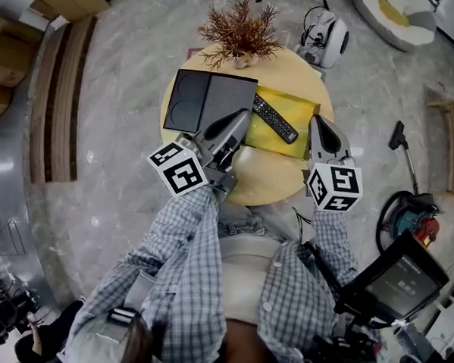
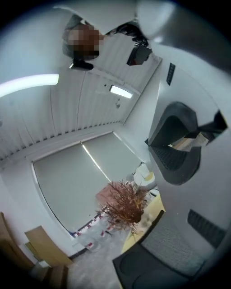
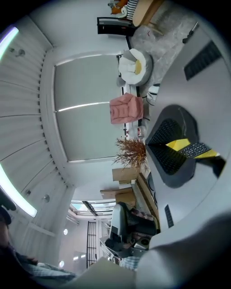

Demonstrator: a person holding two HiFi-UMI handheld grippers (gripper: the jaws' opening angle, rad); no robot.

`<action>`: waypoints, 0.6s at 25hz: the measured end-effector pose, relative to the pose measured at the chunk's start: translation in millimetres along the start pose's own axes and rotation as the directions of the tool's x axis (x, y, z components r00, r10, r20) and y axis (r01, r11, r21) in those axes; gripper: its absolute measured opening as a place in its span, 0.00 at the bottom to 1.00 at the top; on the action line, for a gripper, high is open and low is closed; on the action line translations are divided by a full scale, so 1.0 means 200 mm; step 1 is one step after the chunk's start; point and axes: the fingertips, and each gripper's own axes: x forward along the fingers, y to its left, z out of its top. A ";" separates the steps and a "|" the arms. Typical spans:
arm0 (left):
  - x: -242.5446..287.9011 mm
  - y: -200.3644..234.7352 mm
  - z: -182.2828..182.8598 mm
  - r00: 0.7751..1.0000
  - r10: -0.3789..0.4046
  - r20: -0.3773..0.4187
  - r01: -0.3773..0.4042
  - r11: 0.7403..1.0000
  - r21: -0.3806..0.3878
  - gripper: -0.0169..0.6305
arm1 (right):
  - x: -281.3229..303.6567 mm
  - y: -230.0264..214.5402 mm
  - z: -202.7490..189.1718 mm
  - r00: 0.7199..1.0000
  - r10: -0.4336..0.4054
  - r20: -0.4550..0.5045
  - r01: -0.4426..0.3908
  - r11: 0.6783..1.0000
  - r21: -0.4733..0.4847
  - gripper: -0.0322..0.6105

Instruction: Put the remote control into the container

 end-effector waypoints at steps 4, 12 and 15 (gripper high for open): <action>0.05 -0.11 0.00 0.999 -0.010 -0.034 0.017 0.983 0.183 0.04 | -0.07 0.01 0.07 0.999 0.008 0.046 -0.008 1.000 -0.008 0.06; 0.01 -0.20 0.02 0.999 -0.014 0.041 0.004 0.969 0.247 0.04 | -0.22 0.07 0.17 0.993 0.050 0.109 -0.046 0.998 -0.035 0.06; -0.02 -0.26 -0.02 0.999 -0.019 0.042 0.009 0.973 0.229 0.04 | -0.31 0.08 0.17 0.991 0.071 0.112 -0.068 0.997 -0.034 0.06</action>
